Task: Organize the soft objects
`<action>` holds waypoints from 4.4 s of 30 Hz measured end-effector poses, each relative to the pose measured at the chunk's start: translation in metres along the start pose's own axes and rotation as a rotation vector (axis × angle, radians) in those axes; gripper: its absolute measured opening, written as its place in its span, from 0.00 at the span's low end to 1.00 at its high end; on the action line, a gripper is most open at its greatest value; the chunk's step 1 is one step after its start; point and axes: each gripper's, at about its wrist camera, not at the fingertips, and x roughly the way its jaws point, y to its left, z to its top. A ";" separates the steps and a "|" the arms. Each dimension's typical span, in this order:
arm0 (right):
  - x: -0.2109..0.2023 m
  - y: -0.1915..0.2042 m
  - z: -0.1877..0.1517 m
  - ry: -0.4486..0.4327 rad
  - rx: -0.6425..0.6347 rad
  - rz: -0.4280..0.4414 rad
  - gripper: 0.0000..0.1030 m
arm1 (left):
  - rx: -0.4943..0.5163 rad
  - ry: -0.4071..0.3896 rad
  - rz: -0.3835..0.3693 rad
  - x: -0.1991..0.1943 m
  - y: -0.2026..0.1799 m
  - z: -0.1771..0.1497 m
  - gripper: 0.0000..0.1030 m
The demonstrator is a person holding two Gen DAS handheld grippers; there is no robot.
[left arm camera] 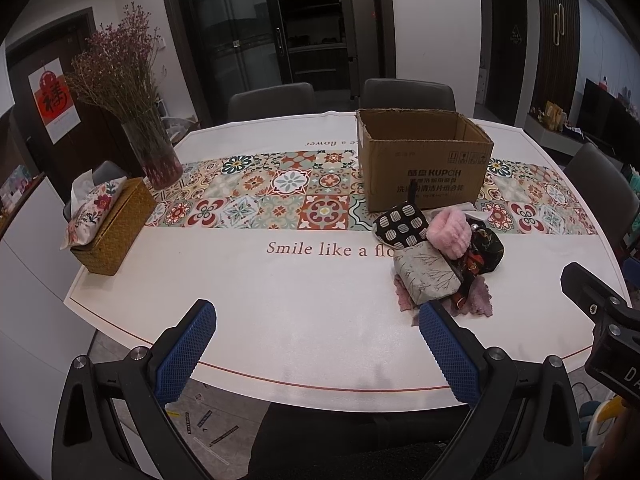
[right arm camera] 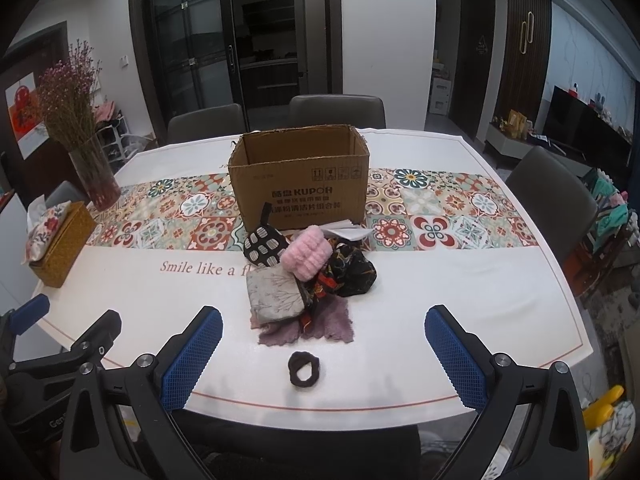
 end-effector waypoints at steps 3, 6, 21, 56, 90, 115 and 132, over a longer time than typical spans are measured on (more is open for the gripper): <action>0.000 0.000 0.000 -0.001 0.000 0.000 0.99 | -0.001 -0.002 -0.001 0.000 0.000 0.000 1.00; 0.000 0.000 0.000 0.000 -0.001 0.000 0.99 | 0.000 -0.004 -0.002 0.000 0.000 -0.001 1.00; 0.001 0.000 0.000 0.000 0.000 0.000 0.99 | -0.002 -0.004 -0.006 -0.001 -0.001 0.000 1.00; 0.029 -0.005 0.002 0.047 0.015 0.001 0.99 | 0.030 0.044 -0.027 0.033 -0.009 0.002 1.00; 0.136 -0.047 0.011 0.235 0.089 -0.033 0.99 | 0.137 0.232 -0.085 0.144 -0.076 0.024 1.00; 0.187 -0.078 0.001 0.324 0.165 -0.036 0.99 | 0.172 0.358 -0.173 0.207 -0.131 0.023 0.98; 0.213 -0.107 -0.009 0.374 0.240 -0.032 0.99 | 0.235 0.433 -0.169 0.230 -0.164 0.011 0.96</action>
